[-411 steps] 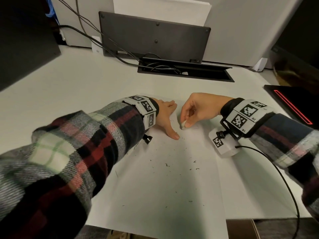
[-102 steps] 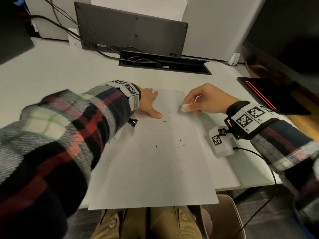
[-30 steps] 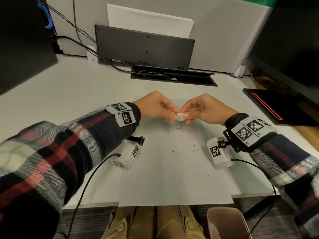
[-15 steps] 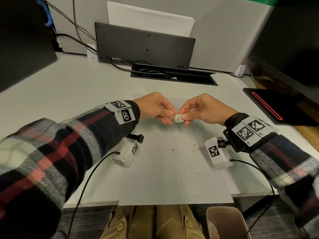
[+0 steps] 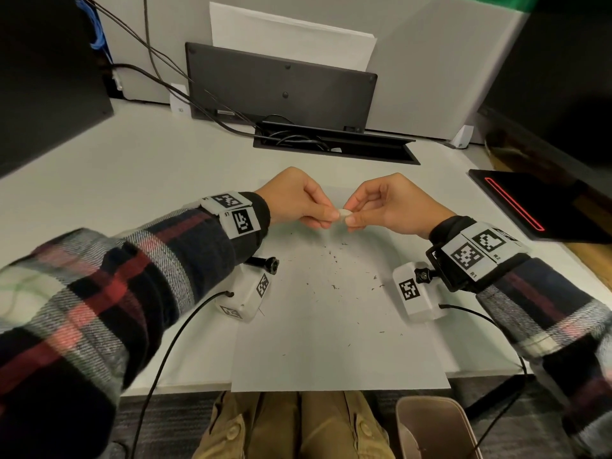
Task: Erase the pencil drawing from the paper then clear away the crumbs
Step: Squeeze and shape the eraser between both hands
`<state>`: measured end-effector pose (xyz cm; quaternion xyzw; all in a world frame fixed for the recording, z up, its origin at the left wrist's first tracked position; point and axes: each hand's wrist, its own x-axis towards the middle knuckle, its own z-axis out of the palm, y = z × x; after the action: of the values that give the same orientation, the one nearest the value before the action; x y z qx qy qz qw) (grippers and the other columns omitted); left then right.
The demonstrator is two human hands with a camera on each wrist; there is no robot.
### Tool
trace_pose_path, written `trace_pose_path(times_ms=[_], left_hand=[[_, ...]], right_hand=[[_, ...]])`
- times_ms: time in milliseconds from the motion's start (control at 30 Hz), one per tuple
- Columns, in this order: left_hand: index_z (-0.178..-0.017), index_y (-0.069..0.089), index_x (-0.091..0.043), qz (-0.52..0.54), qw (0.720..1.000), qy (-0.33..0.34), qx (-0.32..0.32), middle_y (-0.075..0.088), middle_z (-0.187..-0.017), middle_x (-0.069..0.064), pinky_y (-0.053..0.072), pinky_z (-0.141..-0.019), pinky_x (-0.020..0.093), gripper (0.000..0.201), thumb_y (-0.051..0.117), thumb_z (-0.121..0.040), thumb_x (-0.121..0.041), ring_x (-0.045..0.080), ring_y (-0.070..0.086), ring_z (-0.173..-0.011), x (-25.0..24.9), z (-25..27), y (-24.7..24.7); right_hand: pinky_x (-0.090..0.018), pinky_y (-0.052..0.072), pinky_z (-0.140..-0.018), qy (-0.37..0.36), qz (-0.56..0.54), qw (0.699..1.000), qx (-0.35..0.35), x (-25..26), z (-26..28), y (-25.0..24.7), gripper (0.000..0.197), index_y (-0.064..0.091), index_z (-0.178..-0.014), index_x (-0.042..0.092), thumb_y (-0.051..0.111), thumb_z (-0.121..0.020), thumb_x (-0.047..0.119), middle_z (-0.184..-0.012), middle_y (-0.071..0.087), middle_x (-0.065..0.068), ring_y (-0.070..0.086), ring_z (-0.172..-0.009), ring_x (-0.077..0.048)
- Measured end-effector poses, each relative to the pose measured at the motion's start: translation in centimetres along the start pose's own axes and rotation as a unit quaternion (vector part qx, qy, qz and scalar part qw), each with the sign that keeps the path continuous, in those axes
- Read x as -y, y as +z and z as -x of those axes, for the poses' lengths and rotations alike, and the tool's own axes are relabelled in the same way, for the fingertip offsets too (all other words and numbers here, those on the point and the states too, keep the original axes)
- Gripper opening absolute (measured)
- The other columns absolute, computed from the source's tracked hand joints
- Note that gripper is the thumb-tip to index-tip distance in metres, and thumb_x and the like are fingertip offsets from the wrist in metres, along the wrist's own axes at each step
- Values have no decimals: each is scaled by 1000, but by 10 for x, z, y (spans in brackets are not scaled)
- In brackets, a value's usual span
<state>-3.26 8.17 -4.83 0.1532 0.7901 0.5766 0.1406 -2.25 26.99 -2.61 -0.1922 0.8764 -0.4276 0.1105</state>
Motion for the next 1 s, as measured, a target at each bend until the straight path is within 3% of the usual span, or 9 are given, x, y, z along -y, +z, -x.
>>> trace_pose_path(times_ms=[267, 400, 500, 600, 700, 800, 900, 1000], left_hand=[[-77, 70, 0, -91, 995, 21, -33, 68, -69, 12, 54, -59, 15, 11, 77, -72, -6, 5, 63, -51, -3, -3, 3], [-87, 70, 4, -121, 991, 26, -41, 66, -67, 10, 52, -58, 12, 10, 70, -79, -2, 1, 60, -48, -1, -7, 6], [-101, 66, 5, -92, 995, 9, -41, 66, -81, 14, 55, -67, 14, 16, 57, -87, 6, 6, 64, -61, 0, -7, 3], [-111, 59, 3, -35, 999, -14, -12, 66, -89, 16, 55, -71, 17, 20, 48, -94, 2, 13, 65, -73, 0, -6, 4], [-101, 67, 2, -17, 1000, 5, 5, 69, -82, 10, 56, -74, 18, 17, 60, -89, -8, 11, 67, -71, 0, -3, 5], [-87, 70, -9, -17, 999, 24, -14, 68, -77, 6, 54, -67, 14, 13, 73, -76, -4, 3, 65, -62, -2, 0, 2], [-96, 69, 1, -11, 1000, 26, -14, 69, -70, 3, 50, -60, 10, 22, 73, -75, -2, 2, 65, -57, -5, 0, 1], [-102, 67, 4, 3, 1000, 25, 14, 69, -61, -3, 51, -58, 11, 22, 67, -80, 0, 4, 66, -57, -5, 2, 0]], right_hand=[[-10, 52, -66, 9, 45, 999, -27, -2, -2, 3, 10, 68, -74, 11, 76, -72, 6, -58, 69, 10, 66, -59, -4], [-11, 52, -66, 13, 61, 997, -50, -3, -2, 3, 11, 66, -73, 12, 76, -73, 8, -60, 69, 8, 66, -56, -4], [-9, 50, -65, 10, 74, 995, -59, -4, -3, 0, 16, 66, -70, 18, 78, -72, 7, -57, 67, 13, 64, -58, -2], [-10, 48, -65, -7, 99, 993, -58, -3, -4, 0, 18, 66, -69, 22, 78, -71, 9, -56, 66, 16, 61, -58, -2], [-18, 50, -70, -26, 98, 992, -69, -4, -5, 2, 19, 65, -71, 20, 79, -70, 9, -67, 69, 1, 64, -63, -9], [-25, 52, -76, -33, 81, 994, -64, -5, -5, 2, 19, 65, -70, 19, 81, -67, 9, -76, 71, -10, 67, -69, -17], [-16, 52, -71, -29, 59, 997, -45, -5, -3, 2, 21, 64, -71, 19, 81, -66, 7, -64, 69, 7, 64, -61, -5], [-14, 52, -70, -19, 22, 999, -30, -4, -2, 0, 26, 64, -78, 16, 81, -63, 3, -68, 69, 6, 65, -61, -4]])
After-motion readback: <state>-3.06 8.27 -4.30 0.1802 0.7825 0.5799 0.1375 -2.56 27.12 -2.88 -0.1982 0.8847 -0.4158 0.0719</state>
